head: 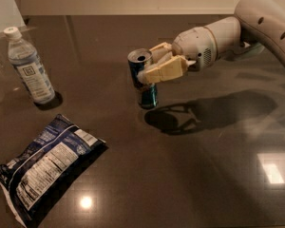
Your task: Place redbull can upright
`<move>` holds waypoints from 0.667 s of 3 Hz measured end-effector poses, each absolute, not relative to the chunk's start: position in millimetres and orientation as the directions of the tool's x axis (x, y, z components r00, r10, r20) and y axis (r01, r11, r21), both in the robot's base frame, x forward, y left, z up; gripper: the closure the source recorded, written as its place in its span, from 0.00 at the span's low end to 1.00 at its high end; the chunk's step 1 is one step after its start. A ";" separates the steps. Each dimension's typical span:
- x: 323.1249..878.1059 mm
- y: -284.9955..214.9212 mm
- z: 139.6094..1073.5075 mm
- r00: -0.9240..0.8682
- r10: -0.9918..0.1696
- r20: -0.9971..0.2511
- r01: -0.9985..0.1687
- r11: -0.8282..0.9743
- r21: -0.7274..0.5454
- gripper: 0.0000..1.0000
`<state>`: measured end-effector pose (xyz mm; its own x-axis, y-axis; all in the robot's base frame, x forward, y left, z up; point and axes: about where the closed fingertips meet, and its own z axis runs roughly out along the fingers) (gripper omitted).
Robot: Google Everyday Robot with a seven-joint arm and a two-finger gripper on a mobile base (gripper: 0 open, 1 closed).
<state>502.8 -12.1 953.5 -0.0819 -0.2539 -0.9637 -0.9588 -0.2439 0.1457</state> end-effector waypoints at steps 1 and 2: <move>500.1 -16.2 946.4 -0.079 -0.208 -0.975 -0.959 -0.251 0.131 1.00; 499.4 -20.0 938.8 -0.083 -0.167 -0.982 -0.958 -0.259 0.125 1.00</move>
Offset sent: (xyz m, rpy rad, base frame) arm -0.0058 -0.0191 -0.0253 0.1395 0.0115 0.0081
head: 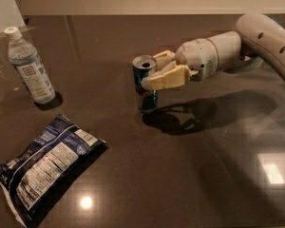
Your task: Place redbull can upright
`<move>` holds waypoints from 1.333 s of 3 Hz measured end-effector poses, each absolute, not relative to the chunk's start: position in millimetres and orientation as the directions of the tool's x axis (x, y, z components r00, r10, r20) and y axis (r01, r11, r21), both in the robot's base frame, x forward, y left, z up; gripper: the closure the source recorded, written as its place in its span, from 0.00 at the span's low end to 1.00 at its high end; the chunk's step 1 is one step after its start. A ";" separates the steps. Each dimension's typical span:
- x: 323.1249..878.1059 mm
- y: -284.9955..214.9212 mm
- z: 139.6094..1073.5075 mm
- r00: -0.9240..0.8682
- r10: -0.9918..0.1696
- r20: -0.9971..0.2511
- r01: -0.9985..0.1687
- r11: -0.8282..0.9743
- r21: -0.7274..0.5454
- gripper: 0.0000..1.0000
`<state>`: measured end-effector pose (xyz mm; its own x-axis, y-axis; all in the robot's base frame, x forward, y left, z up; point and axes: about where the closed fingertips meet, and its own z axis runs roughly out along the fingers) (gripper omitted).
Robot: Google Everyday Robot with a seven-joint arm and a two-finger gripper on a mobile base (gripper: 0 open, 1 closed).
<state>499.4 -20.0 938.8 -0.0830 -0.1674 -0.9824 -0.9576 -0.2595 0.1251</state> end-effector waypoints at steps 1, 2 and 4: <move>499.4 -22.9 932.8 -0.083 -0.134 -0.988 -0.955 -0.271 0.117 1.00; 500.5 -25.4 928.2 -0.078 -0.109 -0.991 -0.954 -0.281 0.106 1.00; 502.1 -27.6 919.0 -0.043 -0.113 -0.993 -0.955 -0.287 0.074 0.59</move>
Offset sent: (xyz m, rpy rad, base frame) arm 0.0005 -0.0150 -0.0179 0.0917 -0.0051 0.0279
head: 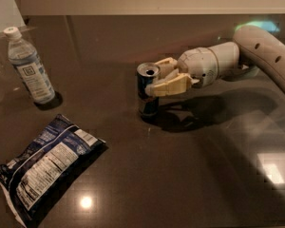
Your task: Place redbull can upright
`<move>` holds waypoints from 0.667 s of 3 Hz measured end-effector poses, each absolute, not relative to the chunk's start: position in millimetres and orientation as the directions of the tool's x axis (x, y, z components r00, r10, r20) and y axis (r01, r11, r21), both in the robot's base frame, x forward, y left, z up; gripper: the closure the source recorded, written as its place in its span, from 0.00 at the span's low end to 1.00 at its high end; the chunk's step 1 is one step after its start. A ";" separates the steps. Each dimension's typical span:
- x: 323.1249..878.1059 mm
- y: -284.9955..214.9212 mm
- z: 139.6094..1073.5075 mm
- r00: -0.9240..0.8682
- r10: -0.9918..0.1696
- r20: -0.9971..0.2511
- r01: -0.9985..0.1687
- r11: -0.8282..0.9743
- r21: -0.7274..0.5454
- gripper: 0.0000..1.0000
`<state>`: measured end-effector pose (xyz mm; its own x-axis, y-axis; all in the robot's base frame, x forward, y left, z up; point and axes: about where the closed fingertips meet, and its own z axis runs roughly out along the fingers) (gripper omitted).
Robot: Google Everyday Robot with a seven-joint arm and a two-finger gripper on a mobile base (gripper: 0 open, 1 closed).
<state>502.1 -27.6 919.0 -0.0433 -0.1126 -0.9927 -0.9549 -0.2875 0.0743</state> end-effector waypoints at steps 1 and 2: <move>502.2 -27.3 914.8 -0.036 -0.122 -0.992 -0.955 -0.289 0.070 0.36; 503.1 -24.7 915.1 -0.035 -0.122 -0.992 -0.955 -0.288 0.069 0.12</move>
Offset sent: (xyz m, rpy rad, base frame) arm 0.0001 0.0003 -0.0039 -0.0089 -0.0067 0.0023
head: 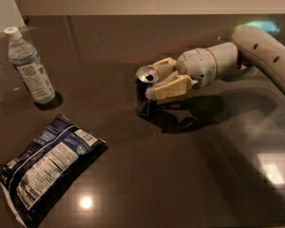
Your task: Place redbull can upright
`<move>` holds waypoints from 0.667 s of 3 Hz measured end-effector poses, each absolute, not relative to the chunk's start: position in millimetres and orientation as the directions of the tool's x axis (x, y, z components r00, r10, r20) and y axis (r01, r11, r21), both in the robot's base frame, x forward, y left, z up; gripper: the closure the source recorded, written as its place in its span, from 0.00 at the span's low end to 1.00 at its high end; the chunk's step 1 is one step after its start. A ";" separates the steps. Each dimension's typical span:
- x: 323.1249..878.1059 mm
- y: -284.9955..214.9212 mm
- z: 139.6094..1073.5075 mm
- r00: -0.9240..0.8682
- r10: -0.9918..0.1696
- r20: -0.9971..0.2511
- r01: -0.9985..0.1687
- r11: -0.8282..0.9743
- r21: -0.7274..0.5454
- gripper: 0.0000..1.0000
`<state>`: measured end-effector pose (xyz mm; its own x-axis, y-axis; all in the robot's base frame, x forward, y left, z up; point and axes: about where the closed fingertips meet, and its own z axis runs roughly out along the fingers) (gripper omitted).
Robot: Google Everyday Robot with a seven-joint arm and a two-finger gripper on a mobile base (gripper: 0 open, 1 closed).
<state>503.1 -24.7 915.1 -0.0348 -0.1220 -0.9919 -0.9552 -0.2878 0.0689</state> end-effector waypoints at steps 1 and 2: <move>503.9 -22.2 915.6 -0.034 -0.122 -0.992 -0.956 -0.287 0.068 0.00; 503.9 -22.2 915.6 -0.034 -0.122 -0.992 -0.956 -0.287 0.068 0.00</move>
Offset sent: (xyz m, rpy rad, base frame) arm 0.0007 0.0023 0.0004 0.0003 -0.0011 -0.0010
